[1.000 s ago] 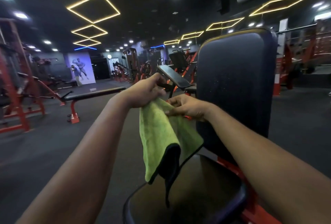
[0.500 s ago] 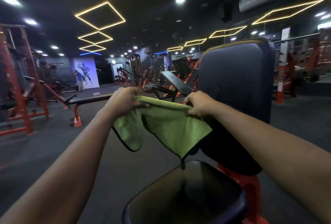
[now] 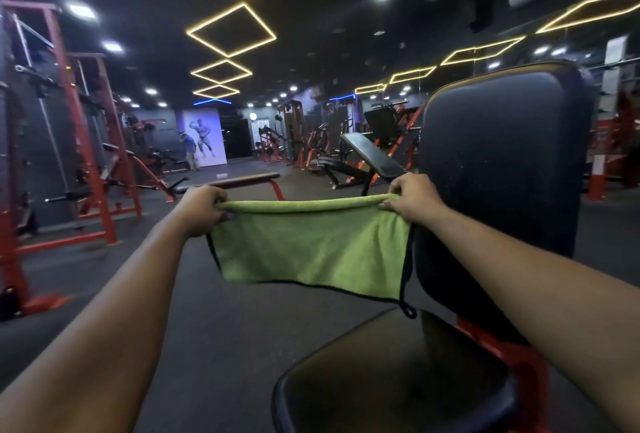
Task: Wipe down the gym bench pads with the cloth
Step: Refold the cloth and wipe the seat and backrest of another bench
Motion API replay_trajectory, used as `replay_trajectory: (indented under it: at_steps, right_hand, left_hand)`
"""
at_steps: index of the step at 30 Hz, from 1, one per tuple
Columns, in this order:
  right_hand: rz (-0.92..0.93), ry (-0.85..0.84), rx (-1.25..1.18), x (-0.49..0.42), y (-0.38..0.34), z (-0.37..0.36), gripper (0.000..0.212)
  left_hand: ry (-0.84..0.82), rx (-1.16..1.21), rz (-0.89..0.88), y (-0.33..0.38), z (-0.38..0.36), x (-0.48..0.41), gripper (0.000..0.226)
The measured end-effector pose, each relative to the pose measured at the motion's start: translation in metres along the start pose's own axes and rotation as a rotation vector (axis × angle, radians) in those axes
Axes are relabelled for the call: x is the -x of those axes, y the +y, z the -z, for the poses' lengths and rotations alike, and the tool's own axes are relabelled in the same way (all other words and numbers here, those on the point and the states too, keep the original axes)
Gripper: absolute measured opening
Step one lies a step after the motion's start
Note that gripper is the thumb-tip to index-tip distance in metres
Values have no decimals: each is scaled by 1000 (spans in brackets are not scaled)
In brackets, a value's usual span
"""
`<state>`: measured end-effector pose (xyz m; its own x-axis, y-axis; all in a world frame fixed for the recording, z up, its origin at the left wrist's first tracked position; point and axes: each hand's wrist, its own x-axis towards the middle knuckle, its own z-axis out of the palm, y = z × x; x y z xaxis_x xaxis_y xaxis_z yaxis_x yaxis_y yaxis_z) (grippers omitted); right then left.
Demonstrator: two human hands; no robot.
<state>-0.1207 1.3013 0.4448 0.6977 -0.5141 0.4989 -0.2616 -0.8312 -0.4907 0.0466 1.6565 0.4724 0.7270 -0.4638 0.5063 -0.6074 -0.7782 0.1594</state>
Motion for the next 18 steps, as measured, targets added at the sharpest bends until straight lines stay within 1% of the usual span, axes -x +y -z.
replay_trajectory:
  at_steps: [2,5,7,10,11,12,13,15,16,17,18]
  right_hand:
    - [-70,73,-96,2,2,-6,22]
    - [-172,165,-258,6,5,-20,11]
    - [-199,297,-414,9,3,-29,13]
    - [-163,601,-601,16,-8,-36,16]
    - [-152,659,-621,17,-10,-35,16]
    - [-147,659,-609,17,-9,-33,18]
    - [-146,615,-563,15,-6,-31,22]
    - [-186,462,-367,13,3,-29,26]
    - [-224,389,-256,12,6,-27,27]
    - [-258,332,-174,11,5,-26,29]
    - [-282,295,-137,10,1,-25,30]
  left_hand:
    - [116,129,100,-10,-7,7,18]
    - [316,274,133,-23,-17,16,18]
    - [445,389,140,-22,-22,21,18]
    - [704,544,205,-10,-26,23,22]
    - [774,568,224,-7,-24,24,27]
    - [792,571,243,-6,-23,22,30]
    - [734,527,264,-8,-22,19,33]
    - [480,371,328,-15,-21,15,38]
    - [365,335,379,-16,-21,14,39]
    - [287,349,434,-14,-21,14,39]
    - [251,396,484,-9,-21,13,37]
